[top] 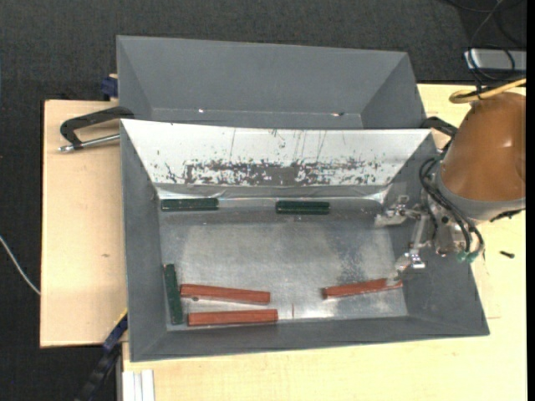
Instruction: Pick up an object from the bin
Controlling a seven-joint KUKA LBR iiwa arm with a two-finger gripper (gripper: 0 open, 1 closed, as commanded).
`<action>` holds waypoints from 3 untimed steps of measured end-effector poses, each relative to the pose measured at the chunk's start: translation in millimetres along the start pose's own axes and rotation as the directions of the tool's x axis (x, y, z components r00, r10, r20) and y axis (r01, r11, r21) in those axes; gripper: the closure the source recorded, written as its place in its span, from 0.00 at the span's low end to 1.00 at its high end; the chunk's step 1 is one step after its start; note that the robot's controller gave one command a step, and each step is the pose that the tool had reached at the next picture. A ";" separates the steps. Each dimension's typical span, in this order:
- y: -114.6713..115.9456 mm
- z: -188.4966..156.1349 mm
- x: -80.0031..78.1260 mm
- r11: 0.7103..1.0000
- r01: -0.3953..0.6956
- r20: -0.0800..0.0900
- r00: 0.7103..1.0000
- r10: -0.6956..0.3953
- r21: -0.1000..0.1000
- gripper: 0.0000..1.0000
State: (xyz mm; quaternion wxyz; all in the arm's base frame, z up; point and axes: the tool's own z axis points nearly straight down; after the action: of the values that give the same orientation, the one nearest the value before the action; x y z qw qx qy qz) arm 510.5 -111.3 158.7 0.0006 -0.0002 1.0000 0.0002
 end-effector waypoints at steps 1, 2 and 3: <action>0.1 0.0 0.0 1.000 0.000 0.000 1.000 0.000 0.000 0.00; 42.9 44.7 5.0 0.970 0.241 0.008 0.970 -0.241 0.004 0.00; 75.8 47.5 7.9 0.902 0.431 0.000 0.902 -0.431 -0.002 0.00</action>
Offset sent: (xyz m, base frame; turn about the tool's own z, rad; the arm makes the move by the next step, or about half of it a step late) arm -0.0136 0.0839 -0.0887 -0.4549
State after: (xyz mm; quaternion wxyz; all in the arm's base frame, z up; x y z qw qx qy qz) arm 502.6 -35.5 111.3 0.0002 -0.2212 0.9752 0.0011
